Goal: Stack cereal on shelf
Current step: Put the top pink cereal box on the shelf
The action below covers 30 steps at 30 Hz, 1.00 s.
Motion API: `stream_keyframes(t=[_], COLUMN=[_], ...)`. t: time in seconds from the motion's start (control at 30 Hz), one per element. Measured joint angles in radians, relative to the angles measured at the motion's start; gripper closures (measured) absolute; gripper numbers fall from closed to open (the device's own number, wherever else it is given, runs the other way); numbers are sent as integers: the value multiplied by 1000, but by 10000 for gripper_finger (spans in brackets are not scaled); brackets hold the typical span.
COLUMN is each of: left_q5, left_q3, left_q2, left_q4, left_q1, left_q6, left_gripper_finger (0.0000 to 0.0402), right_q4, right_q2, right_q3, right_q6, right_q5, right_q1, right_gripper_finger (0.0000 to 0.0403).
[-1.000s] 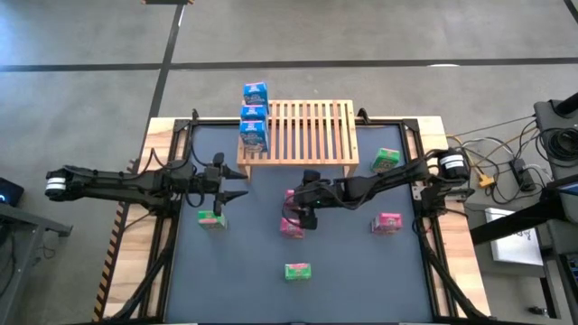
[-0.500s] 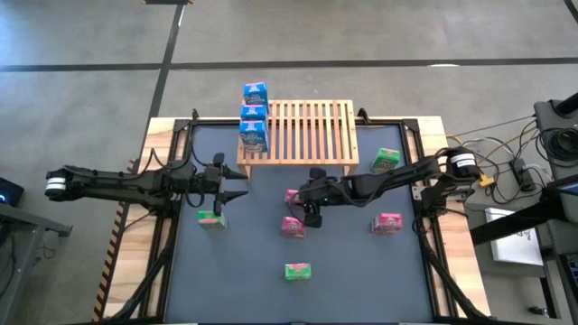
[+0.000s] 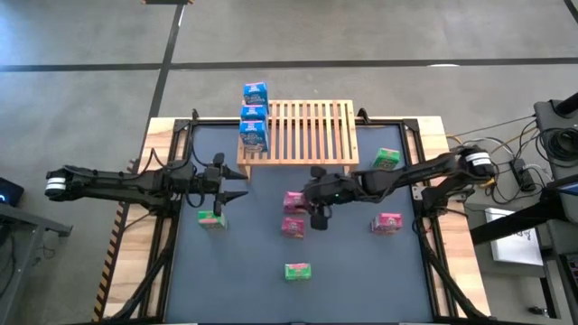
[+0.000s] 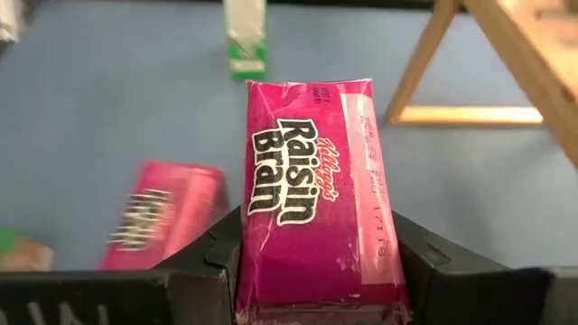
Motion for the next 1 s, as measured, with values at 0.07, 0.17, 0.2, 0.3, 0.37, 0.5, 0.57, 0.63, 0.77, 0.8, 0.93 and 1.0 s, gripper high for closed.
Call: stream_keyframes(t=[0.07, 0.17, 0.2, 0.3, 0.37, 0.5, 0.57, 0.63, 0.77, 0.8, 0.93, 1.0], left_q5=[0, 0, 0, 0, 0, 0, 0, 0, 0, 0, 0, -1], left_q3=[0, 0, 0, 0, 0, 0, 0, 0, 0, 0, 0, 0], left_q2=[0, 0, 0, 0, 0, 0, 0, 0, 0, 0, 0, 0], left_q4=[-2, -3, -2, -2, -2, 0, 2, 2, 12, 14, 13, 14], left_q1=[0, 0, 0, 0, 0, 0, 0, 0, 0, 0, 0, 0], left_q6=[0, 0, 0, 0, 0, 0, 0, 0, 4, 7, 9, 17], left_gripper_finger=[196, 196, 196, 196, 196, 196, 196, 196, 196, 196, 196, 196], right_q4=[-1, -3, 0, 1, 13, 39, 60, 79, 82, 76, -18, -67], right_q2=[-35, -92, -110, -168, -202, -252, -261, -263, -240, -229, -174, -140], right_q3=[0, 0, 0, 0, 0, 0, 0, 1, 46, 62, 160, 222], right_q6=[-11, -42, -56, -104, -135, -211, -241, -270, -284, -288, -317, -344], right_q5=[-13, -14, -14, -15, -14, -4, -6, -40, -202, -238, -317, -359], right_q1=[0, 0, -1, -16, -38, -112, -162, -224, -360, -389, -489, -525], right_gripper_finger=[249, 251, 251, 248, 247, 248, 249, 249, 246, 246, 249, 249])
